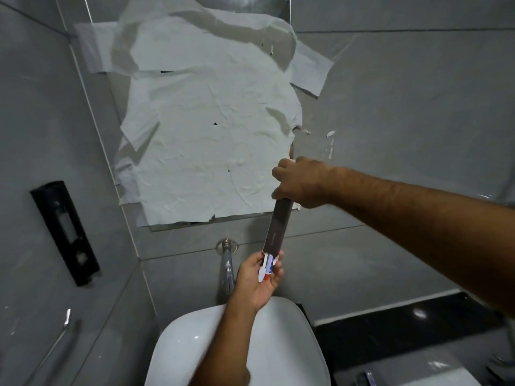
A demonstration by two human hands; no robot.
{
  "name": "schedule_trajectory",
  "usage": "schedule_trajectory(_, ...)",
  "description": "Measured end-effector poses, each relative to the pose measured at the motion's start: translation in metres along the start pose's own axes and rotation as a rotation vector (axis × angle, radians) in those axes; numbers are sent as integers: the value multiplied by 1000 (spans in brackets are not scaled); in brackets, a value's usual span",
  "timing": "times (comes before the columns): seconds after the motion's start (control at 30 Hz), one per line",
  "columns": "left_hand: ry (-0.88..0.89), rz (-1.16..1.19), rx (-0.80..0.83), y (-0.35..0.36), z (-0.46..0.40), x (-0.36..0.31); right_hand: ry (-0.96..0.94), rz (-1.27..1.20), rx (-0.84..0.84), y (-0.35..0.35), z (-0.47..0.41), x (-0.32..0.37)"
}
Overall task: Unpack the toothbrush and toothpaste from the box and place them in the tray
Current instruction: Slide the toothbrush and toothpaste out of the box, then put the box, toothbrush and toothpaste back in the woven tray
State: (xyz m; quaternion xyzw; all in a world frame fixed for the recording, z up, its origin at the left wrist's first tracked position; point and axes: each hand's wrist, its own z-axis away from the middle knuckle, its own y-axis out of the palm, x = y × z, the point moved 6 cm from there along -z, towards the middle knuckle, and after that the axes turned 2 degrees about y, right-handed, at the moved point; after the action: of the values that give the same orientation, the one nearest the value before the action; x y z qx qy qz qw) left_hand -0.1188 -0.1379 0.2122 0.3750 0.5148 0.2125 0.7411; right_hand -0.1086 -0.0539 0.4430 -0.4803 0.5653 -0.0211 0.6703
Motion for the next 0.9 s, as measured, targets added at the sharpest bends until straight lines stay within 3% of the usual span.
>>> schedule_trajectory(0.27, 0, -321, 251, 3, 25, -6, 144, -16, -104, 8, 11, -25)
schedule_trajectory(0.47, 102, -421, 292, -5, 41, -20, 585, -261, -91, 44, 41, -49)
schedule_trajectory(0.63, 193, -502, 226, -16, 40, -21, 1015, -770, -27, 106, 90, -30)
schedule_trajectory(0.8, 207, -700, 163, -12, 26, 31, 1214, -1528, -203, 179, 160, 42)
schedule_trajectory(0.9, 170, -848, 147, 3, 16, 90, 1286, -1609, -165, 224, 209, 74)
